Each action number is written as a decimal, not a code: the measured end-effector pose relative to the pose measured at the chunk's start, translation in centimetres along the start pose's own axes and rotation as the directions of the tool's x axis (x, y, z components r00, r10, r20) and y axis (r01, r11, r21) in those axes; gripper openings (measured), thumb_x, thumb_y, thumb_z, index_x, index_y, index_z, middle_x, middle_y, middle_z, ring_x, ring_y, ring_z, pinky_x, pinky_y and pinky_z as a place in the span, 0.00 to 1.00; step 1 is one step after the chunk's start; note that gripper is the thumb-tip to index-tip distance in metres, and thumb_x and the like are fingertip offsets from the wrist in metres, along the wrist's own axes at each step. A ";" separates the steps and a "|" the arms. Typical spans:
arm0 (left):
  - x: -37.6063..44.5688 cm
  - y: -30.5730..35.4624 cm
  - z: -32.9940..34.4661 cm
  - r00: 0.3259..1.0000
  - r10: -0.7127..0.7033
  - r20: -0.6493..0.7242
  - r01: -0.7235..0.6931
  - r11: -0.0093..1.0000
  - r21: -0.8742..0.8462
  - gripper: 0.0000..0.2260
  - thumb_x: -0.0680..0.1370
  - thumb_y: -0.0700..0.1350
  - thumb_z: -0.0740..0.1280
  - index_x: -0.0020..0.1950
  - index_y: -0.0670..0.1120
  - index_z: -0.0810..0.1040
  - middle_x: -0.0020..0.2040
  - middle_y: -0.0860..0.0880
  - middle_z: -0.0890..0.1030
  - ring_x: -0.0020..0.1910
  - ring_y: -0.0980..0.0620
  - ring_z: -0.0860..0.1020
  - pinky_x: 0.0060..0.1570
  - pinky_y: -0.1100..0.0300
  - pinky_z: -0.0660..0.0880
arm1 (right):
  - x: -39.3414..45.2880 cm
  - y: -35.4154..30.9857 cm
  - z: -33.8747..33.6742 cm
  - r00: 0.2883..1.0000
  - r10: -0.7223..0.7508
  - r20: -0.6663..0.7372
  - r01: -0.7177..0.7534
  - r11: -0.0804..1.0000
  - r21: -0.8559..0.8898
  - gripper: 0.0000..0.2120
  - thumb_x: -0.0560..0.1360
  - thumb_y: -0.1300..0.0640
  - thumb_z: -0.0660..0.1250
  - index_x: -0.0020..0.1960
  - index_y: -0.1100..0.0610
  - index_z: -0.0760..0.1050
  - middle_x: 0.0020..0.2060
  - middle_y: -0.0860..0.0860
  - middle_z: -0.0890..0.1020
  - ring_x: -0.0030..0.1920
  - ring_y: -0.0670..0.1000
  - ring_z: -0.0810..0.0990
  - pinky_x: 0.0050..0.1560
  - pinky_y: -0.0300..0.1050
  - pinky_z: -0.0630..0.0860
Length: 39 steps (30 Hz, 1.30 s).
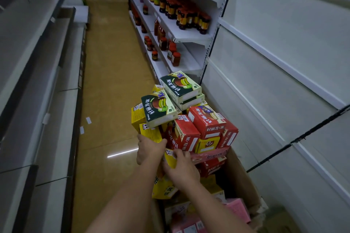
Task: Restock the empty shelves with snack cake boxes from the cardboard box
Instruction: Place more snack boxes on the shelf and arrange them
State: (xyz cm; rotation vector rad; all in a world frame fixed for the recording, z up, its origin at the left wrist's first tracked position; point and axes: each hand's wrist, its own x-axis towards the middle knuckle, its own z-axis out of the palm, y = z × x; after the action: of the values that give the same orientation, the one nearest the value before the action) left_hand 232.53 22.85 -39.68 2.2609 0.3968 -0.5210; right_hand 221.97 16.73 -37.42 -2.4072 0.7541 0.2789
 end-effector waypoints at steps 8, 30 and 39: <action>-2.9 -0.3 -1.4 0.998 -0.012 -0.054 0.018 0.995 0.101 0.37 0.68 0.61 0.71 0.71 0.45 0.63 0.61 0.44 0.77 0.60 0.42 0.76 0.52 0.51 0.73 | 0.4 1.3 -2.3 0.976 -0.071 0.206 0.069 0.997 0.014 0.34 0.75 0.36 0.59 0.76 0.47 0.56 0.73 0.50 0.62 0.71 0.55 0.65 0.67 0.52 0.67; -14.3 -10.1 -14.6 0.896 0.003 -0.444 -0.004 1.000 -0.001 0.33 0.65 0.62 0.69 0.66 0.53 0.65 0.58 0.50 0.79 0.57 0.46 0.78 0.50 0.56 0.72 | -6.4 -8.2 -1.1 0.980 -0.111 0.165 0.074 0.974 0.216 0.43 0.74 0.40 0.65 0.78 0.55 0.46 0.72 0.61 0.62 0.70 0.61 0.65 0.63 0.49 0.68; -19.2 -18.4 -23.0 0.819 0.067 -0.570 -0.109 0.993 -0.040 0.32 0.65 0.56 0.70 0.66 0.53 0.65 0.60 0.50 0.76 0.59 0.46 0.76 0.49 0.57 0.72 | -11.4 -16.5 8.9 0.931 -0.273 0.243 0.101 0.831 0.547 0.43 0.54 0.32 0.68 0.61 0.58 0.73 0.55 0.59 0.77 0.54 0.60 0.78 0.49 0.60 0.80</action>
State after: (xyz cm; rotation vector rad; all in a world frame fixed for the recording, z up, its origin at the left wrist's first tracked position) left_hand 213.50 49.78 -27.52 2.3190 0.5897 0.2378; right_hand 221.94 38.13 -32.50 -1.8327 0.3735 0.3138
